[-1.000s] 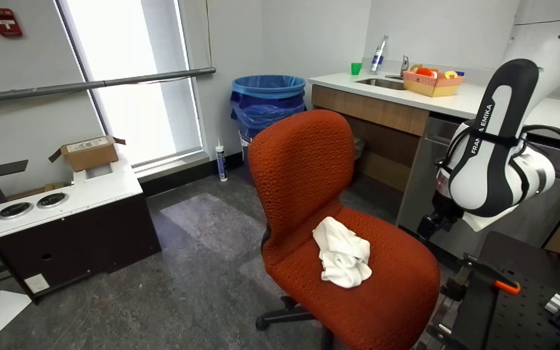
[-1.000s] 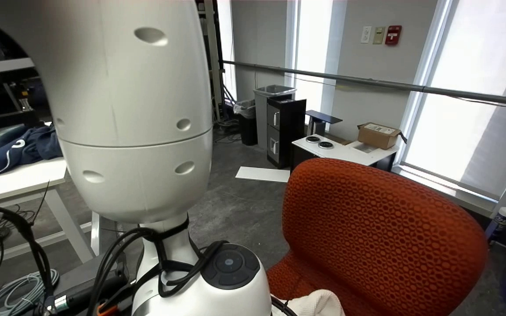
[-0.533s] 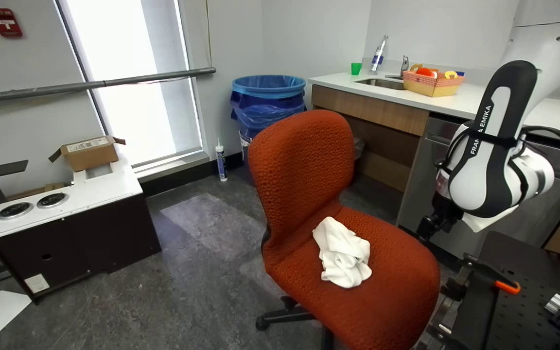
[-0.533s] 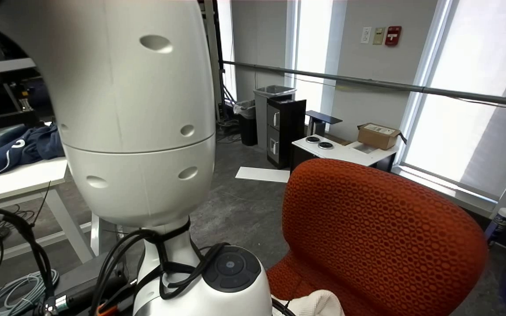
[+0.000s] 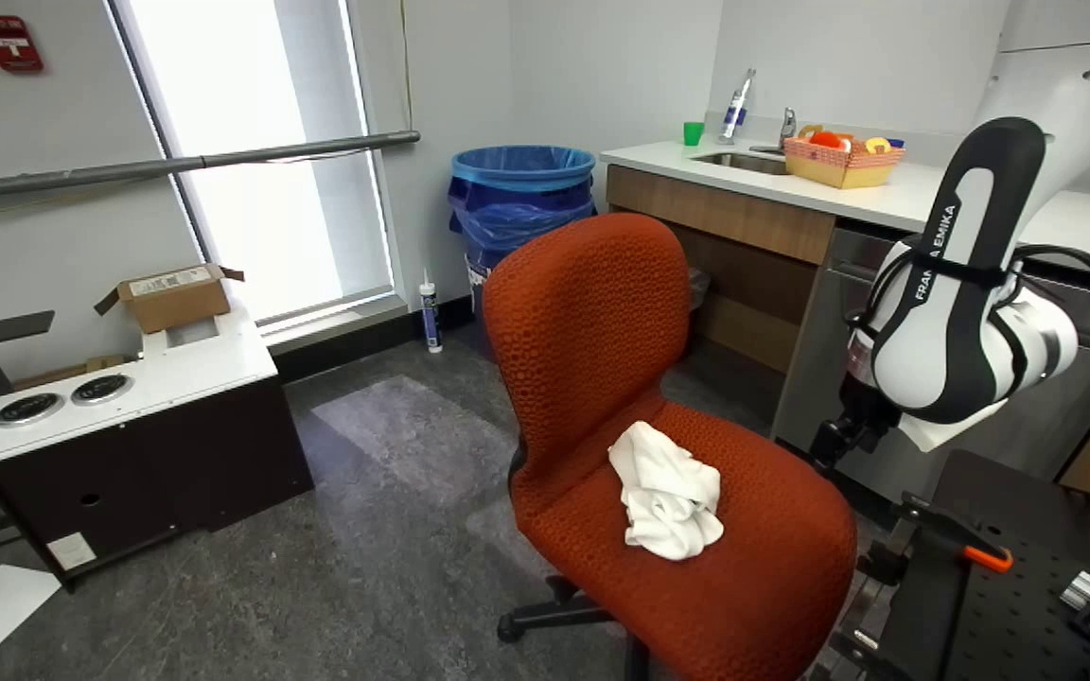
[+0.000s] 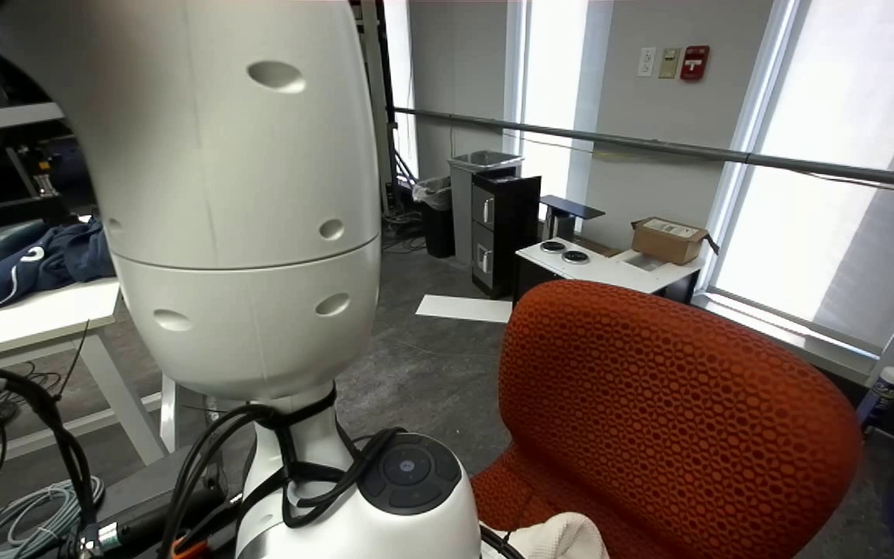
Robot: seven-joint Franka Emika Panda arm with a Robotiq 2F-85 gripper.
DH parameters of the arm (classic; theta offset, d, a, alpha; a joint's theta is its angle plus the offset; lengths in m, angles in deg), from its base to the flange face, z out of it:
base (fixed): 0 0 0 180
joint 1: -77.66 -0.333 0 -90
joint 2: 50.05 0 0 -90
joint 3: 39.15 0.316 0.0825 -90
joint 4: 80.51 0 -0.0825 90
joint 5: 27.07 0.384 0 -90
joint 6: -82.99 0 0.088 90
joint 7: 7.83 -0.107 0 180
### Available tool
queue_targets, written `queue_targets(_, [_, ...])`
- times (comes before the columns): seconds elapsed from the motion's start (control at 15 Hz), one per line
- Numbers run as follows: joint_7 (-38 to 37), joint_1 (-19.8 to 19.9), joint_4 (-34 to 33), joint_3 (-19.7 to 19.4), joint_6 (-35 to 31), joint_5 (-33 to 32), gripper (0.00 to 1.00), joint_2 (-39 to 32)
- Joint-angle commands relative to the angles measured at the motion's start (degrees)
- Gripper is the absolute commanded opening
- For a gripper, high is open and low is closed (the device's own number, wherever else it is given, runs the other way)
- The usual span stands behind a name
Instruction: Pick up the white cloth from the sitting base of the chair and put it on the chair back.
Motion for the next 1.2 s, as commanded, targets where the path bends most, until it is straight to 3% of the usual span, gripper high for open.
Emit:
queue_targets(0.0, [-0.2,0.1,-1.3,2.2,0.1,1.3,1.00,-1.0])
queue_targets(0.33, [-1.7,-1.0,-5.8,5.4,-0.5,2.5,1.00,-5.3])
queue_targets(0.87, [-3.2,0.2,-19.9,11.4,-2.9,3.8,1.00,-18.2])
queue_targets(1.13, [-3.9,-2.2,-28.5,11.4,-2.7,5.1,1.00,-24.3])
